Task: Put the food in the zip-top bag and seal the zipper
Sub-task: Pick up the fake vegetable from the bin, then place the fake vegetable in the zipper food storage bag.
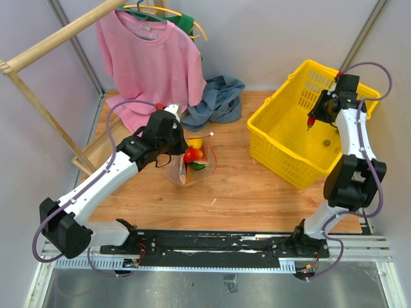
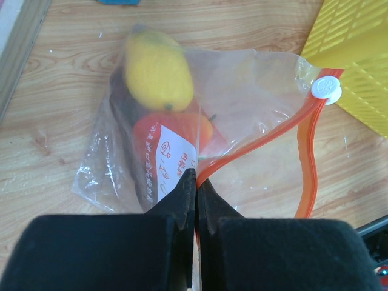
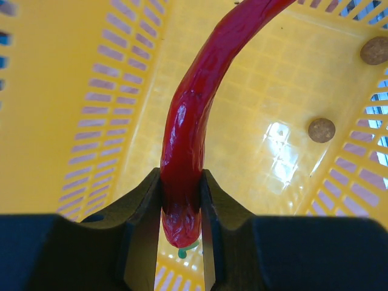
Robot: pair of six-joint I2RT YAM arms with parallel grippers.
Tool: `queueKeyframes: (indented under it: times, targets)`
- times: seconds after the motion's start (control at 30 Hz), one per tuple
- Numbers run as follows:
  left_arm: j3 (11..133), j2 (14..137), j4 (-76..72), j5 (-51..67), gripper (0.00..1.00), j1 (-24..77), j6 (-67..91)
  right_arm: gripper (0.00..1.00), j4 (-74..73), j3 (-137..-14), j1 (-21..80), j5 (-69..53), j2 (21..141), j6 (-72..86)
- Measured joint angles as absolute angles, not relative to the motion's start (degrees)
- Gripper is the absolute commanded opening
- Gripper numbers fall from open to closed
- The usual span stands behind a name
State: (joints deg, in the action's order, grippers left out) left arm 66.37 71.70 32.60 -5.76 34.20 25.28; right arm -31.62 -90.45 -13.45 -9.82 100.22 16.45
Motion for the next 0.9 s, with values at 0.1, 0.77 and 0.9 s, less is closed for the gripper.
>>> queueKeyframes:
  times: [0.1,0.77,0.9]
  targets:
    - [66.37,71.44,32.60,-5.85,0.00,34.20,24.99,0.09,-33.36,-90.48,-12.53,-10.81,95.61,16.36]
    - [66.15,71.42,31.40,-5.34,0.00,34.20,24.82,0.05,-39.51,-84.36,20.84,-24.38,73.60,15.46]
    - [66.06,71.44,31.00,-5.08,0.00,34.20,24.84,0.05,-40.07,-83.61,29.74,-28.67,73.80,15.81]
